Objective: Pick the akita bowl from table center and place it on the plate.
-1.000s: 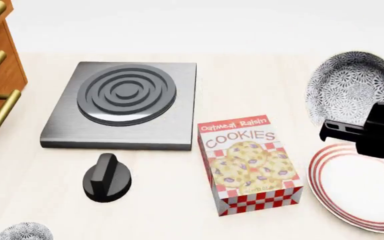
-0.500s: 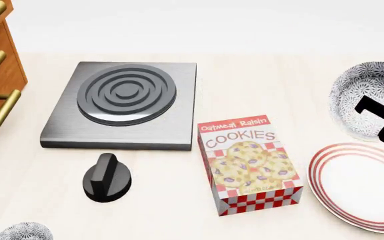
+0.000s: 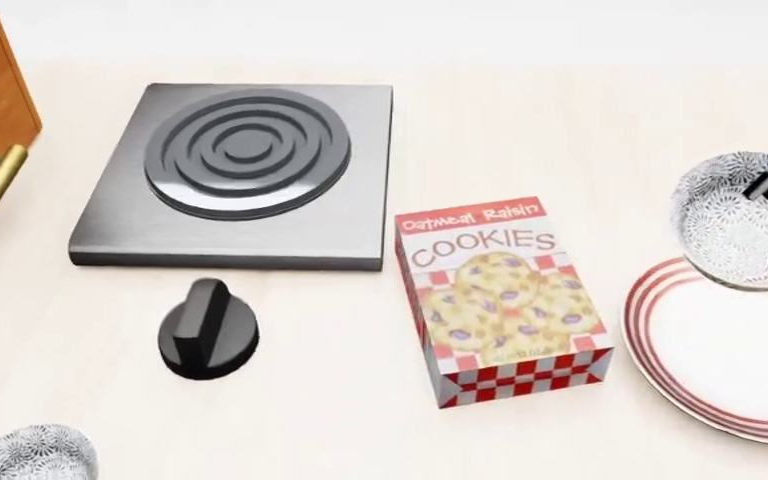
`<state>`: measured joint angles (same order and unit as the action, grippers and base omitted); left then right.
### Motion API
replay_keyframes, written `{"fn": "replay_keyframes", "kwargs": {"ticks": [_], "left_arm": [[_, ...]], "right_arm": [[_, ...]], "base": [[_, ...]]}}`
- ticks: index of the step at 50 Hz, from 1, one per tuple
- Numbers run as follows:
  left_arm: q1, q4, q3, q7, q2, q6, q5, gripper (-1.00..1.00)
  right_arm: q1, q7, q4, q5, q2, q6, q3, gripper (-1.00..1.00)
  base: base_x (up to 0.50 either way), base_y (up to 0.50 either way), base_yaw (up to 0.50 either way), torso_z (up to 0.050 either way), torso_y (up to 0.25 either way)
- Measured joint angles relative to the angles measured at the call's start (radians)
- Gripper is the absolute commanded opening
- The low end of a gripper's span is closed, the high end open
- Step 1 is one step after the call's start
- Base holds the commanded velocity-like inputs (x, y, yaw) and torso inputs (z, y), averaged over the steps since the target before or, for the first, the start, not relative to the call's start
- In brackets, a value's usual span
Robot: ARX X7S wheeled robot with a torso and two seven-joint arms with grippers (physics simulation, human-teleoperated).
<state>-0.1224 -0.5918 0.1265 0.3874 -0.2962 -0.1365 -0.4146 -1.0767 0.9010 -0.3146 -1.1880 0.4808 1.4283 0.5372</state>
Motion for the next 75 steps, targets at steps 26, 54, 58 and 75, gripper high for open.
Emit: {"fn": "replay_keyframes", "kwargs": {"ticks": [26, 54, 58, 75], "left_arm": [[-0.003, -0.01, 0.0, 0.01, -0.01, 0.007, -0.01, 1.0], [-0.019, -0.024, 0.007, 0.015, -0.016, 0.027, -0.026, 1.0], [-0.023, -0.025, 0.007, 0.015, -0.016, 0.034, -0.024, 1.0], [-0.03, -0.033, -0.002, 0.017, -0.023, 0.039, -0.025, 1.0]], "right_arm": [[0.015, -0.001, -0.048, -0.013, 0.018, -0.06, 0.008, -1.0], [0.055, -0.17, -0.166, 0.096, 0.035, -0.253, -0.055, -1.0], [0.061, -0.18, -0.168, 0.105, 0.034, -0.273, -0.056, -1.0], [0.059, -0.227, -0.174, 0.143, 0.04, -0.365, -0.062, -1.0]], "base": [[0.0, 0.0, 0.0, 0.009, -0.143], [0.0, 0.0, 0.0, 0.0, -0.017], [0.0, 0.0, 0.0, 0.0, -0.114], [0.0, 0.0, 0.0, 0.0, 0.0]]}}
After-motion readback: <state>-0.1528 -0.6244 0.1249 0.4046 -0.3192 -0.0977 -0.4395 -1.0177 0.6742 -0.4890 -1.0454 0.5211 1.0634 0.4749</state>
